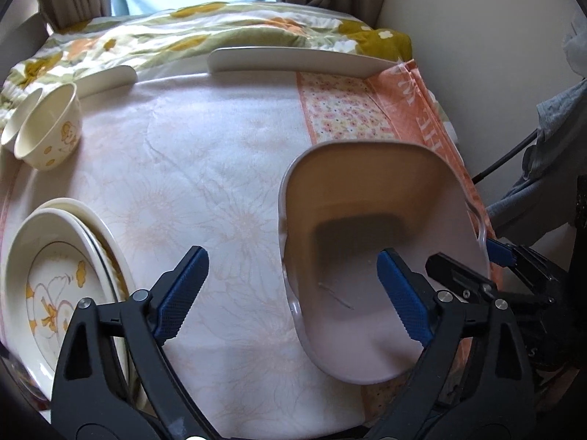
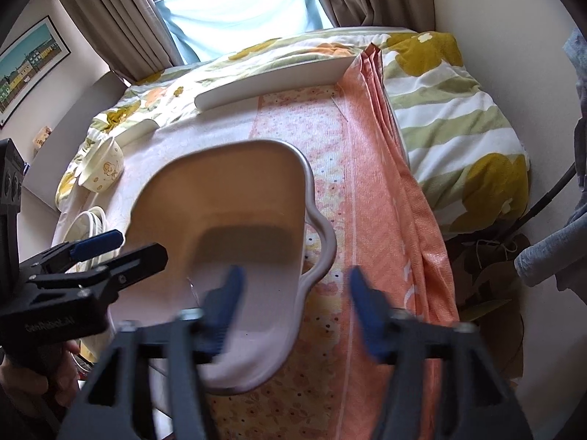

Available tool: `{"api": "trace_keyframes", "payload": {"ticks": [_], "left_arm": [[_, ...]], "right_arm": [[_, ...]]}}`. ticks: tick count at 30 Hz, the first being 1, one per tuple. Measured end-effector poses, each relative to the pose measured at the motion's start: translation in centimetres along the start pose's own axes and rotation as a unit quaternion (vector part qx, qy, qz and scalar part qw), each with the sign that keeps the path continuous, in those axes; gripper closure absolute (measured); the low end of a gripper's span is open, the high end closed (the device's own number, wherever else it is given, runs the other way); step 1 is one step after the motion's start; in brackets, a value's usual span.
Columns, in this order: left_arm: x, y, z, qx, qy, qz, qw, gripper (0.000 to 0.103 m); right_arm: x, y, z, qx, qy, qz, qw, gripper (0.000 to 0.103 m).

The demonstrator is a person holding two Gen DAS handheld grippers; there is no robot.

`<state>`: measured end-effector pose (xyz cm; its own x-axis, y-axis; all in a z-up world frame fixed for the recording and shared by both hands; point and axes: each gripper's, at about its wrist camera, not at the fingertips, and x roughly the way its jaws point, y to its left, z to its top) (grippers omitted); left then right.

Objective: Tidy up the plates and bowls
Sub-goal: 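Lower the pink basin onto the table and open both grippers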

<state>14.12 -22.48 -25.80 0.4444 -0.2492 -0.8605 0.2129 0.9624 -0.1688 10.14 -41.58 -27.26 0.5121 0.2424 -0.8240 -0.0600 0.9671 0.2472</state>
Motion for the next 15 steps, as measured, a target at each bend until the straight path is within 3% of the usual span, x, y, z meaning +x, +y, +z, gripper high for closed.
{"api": "trace_keyframes", "payload": {"ticks": [1,5,7,10,15], "left_arm": [[-0.2,0.1,0.2,-0.001,-0.001,0.003,1.0000,0.010],[-2.0,0.9,0.6,-0.012,-0.021,-0.007,0.9997,0.010],[-3.5,1.2,0.7,-0.012,-0.036,0.009,0.9992,0.010],[-6.0,1.8,0.5,-0.017,-0.049,0.020,0.9984,0.007],[-10.8,4.4,-0.4,-0.045,-0.082,0.045,0.9946,0.001]], "right_arm": [[-0.3,-0.1,-0.1,-0.001,-0.007,0.002,1.000,0.014],[-1.4,0.2,-0.7,-0.019,-0.025,-0.002,0.999,0.007],[-2.0,0.6,-0.8,-0.028,-0.029,-0.007,0.999,0.001],[-3.4,1.4,-0.6,-0.041,-0.045,0.007,0.998,0.001],[-7.0,4.2,0.4,-0.087,-0.109,0.015,0.990,0.001]]}}
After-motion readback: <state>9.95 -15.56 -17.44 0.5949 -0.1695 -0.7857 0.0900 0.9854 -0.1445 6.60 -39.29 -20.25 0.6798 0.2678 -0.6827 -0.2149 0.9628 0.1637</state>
